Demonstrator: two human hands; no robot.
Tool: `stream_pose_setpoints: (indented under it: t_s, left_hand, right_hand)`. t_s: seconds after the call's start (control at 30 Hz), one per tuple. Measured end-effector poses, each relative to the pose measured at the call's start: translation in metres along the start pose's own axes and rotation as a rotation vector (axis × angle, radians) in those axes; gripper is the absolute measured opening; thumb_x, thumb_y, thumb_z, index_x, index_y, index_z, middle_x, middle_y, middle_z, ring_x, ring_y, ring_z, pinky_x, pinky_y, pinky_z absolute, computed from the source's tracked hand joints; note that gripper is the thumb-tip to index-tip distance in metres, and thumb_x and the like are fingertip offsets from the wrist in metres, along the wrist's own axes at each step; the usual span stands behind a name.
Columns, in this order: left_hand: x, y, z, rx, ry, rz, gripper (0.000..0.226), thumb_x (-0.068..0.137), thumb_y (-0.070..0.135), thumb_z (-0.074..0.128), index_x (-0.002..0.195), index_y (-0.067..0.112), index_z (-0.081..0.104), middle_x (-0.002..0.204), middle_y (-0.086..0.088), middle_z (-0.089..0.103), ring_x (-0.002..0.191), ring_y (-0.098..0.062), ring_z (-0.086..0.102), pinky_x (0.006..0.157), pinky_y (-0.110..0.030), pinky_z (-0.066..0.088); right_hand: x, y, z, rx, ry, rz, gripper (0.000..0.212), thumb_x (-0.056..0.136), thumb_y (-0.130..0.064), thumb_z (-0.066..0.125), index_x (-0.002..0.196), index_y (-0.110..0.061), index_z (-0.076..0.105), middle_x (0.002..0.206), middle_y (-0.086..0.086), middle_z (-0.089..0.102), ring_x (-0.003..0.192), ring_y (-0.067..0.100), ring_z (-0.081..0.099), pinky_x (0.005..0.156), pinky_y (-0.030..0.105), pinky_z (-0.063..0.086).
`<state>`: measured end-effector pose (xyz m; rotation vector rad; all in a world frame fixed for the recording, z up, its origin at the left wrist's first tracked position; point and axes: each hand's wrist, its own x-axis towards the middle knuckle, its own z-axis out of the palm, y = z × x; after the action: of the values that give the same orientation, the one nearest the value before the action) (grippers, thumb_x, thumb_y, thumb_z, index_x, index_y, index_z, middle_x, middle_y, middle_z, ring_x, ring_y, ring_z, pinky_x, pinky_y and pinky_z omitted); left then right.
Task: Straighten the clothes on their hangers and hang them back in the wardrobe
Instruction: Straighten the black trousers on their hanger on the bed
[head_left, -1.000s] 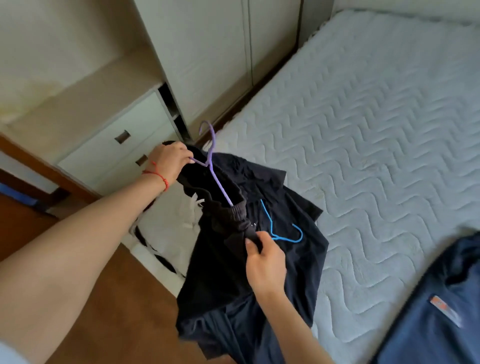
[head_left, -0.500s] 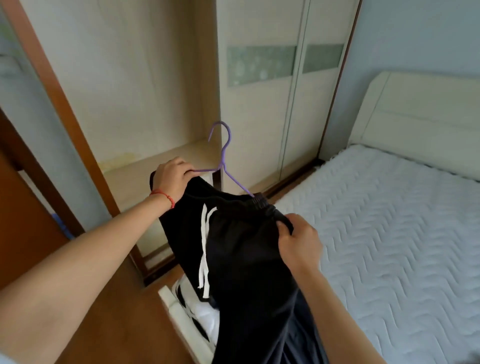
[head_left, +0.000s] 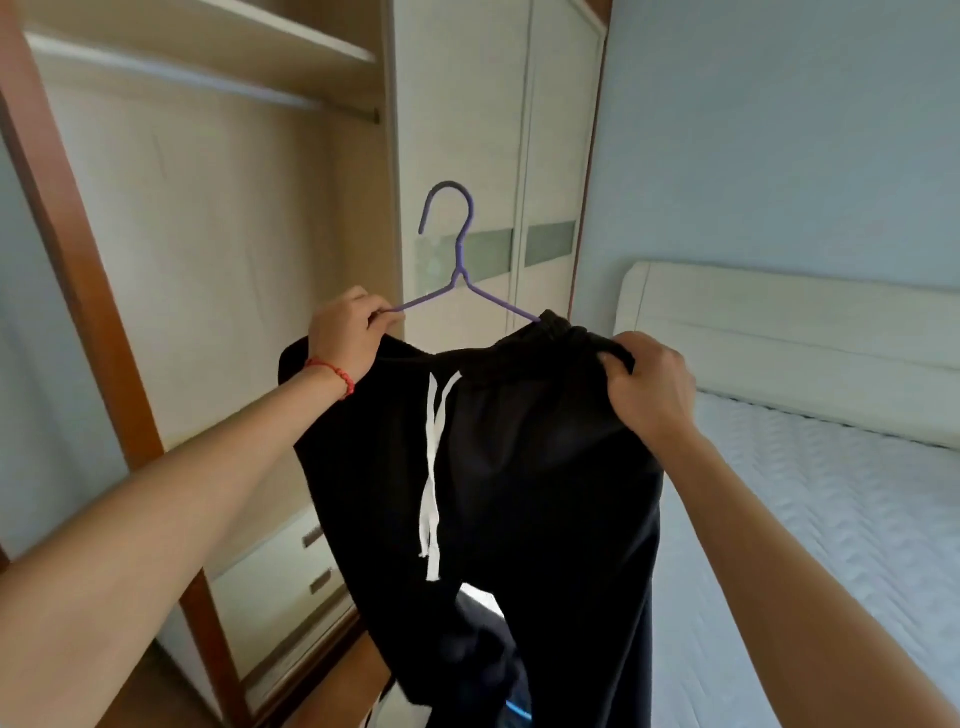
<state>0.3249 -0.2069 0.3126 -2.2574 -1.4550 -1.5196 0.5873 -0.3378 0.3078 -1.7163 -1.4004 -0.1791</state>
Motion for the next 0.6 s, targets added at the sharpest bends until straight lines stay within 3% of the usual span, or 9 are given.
stream_pose_setpoints:
  t_s: [0.2,0.27,0.43,0.6]
  left_hand:
    - [0.045,0.03,-0.042,-0.117,0.156,0.069,0.021,0.082,0.025,0.066,0.086,0.005,0.071,0.083,-0.007,0.06,0.074,-0.019,0.053,0.06,-0.02,0.037]
    - [0.051,0.033,-0.059,-0.115,0.25,0.089,0.022,0.085,0.025,0.062,0.091,0.006,0.071,0.091,-0.009,0.063,0.083,-0.023,0.057,0.07,-0.02,0.038]
    - [0.059,0.024,-0.1,0.099,0.275,0.225,0.036,0.094,0.024,0.049,0.127,0.01,0.051,0.131,-0.012,0.054,0.119,-0.033,0.048,0.096,-0.044,0.038]
    - [0.078,0.032,-0.142,0.174,0.318,0.225,0.036,0.094,0.021,0.046,0.126,0.007,0.049,0.124,-0.019,0.056,0.112,-0.039,0.052,0.092,-0.048,0.04]
  right_hand:
    - [0.026,-0.032,-0.042,0.1,0.138,0.017,0.02,0.09,-0.022,0.05,0.101,-0.016,0.066,0.1,0.005,0.068,0.097,0.027,0.058,0.076,0.028,0.037]
    - [0.036,-0.037,-0.056,0.141,0.169,0.009,0.019,0.09,-0.022,0.05,0.097,-0.016,0.067,0.096,0.005,0.068,0.093,0.027,0.059,0.074,0.028,0.037]
    - [0.055,-0.048,-0.094,0.246,0.271,-0.01,0.017,0.087,-0.021,0.054,0.092,-0.017,0.07,0.087,0.002,0.067,0.088,0.024,0.06,0.075,0.03,0.042]
    - [0.063,-0.062,-0.132,0.327,0.337,-0.07,0.014,0.082,-0.019,0.057,0.085,-0.019,0.071,0.076,-0.002,0.064,0.083,0.022,0.061,0.079,0.039,0.049]
